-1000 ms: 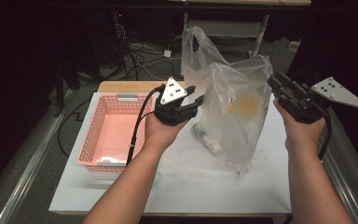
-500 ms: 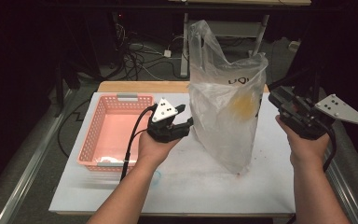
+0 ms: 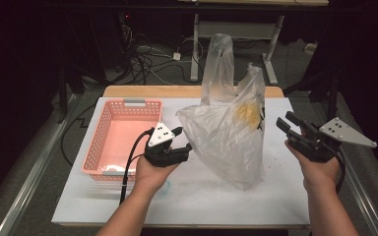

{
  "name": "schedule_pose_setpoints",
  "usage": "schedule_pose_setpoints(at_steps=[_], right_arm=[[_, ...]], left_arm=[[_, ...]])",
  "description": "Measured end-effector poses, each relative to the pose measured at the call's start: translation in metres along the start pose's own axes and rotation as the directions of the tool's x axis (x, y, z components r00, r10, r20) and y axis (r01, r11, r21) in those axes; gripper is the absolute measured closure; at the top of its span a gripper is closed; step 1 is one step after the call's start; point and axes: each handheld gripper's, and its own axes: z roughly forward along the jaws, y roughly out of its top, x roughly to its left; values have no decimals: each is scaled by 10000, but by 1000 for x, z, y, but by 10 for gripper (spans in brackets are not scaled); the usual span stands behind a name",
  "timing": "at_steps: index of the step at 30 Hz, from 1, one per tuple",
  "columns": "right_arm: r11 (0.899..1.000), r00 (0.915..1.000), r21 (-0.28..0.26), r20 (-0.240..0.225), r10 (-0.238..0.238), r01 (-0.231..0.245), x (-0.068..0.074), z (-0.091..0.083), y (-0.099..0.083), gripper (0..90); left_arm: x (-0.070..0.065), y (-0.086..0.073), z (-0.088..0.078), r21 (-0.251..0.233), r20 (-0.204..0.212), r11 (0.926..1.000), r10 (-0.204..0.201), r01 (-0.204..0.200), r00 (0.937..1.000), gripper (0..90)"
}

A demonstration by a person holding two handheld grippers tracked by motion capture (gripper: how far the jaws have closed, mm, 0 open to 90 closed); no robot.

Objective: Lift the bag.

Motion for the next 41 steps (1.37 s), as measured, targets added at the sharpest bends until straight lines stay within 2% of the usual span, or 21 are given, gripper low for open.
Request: schedule_pose_setpoints(at_steps=[2, 7, 9, 12, 14, 17, 21, 25, 27, 30, 32, 39, 41], right_arm=[[9995, 10000, 302, -23, 17, -16, 1, 1, -10, 577], [9956, 9998, 913, -62, 209, -202, 3, 3, -35, 549], [9935, 9996, 1111, -77, 262, -252, 3, 3, -45, 534], [9880, 9997, 1535, -141, 212, -188, 6, 3, -59, 494], [9845, 9996, 1749, -184, 201, -166, 8, 2, -67, 456], [9766, 9995, 2142, -207, 257, -207, 9, 0, -78, 367], [9643, 9996, 2638, -101, 272, -236, 10, -4, -94, 263], [9558, 9989, 2904, 87, 458, -464, 6, -9, -108, 165], [9495, 9983, 3085, 88, 573, -573, 6, -10, -113, 132], [9429, 9978, 3265, 81, 660, -650, 4, -8, -120, 14], [9381, 9972, 3385, 125, 740, -738, 4, -6, -122, 2], [9418, 9983, 3312, 168, 555, -580, 4, -5, -124, 1], [9403, 9977, 3335, 246, 630, -675, 5, -6, -124, 1]], left_arm=[[2, -5, -7, -125, -16, 9997, -233, 233, 9997, 329], [5, -13, -29, -117, -280, 9998, -191, 187, 9994, 299], [5, -21, -35, 61, -428, 9999, -155, 158, 9990, 276], [-1, -32, -37, 401, -348, 9991, -138, 152, 9993, 232], [-7, -40, -35, 596, -200, 9982, -33, 44, 9998, 211], [-15, -50, -29, 577, -60, 9982, -179, 182, 9998, 146], [-27, -60, -15, 831, 298, 9965, -55, 30, 9995, 132], [-36, -64, -1, 1128, 604, 9935, -196, 127, 9980, 36], [-40, -66, 3, 1195, 628, 9928, -26, -49, 9980, 0], [-41, -69, 5, 1194, 476, 9927, 144, -200, 9988, 0], [-40, -73, 7, 1266, 420, 9917, 177, -229, 9990, 0], [-42, -82, 18, 1566, 301, 9871, 284, -327, 9991, 0], [-42, -83, 19, 1587, 291, 9868, 291, -334, 9992, 0]])
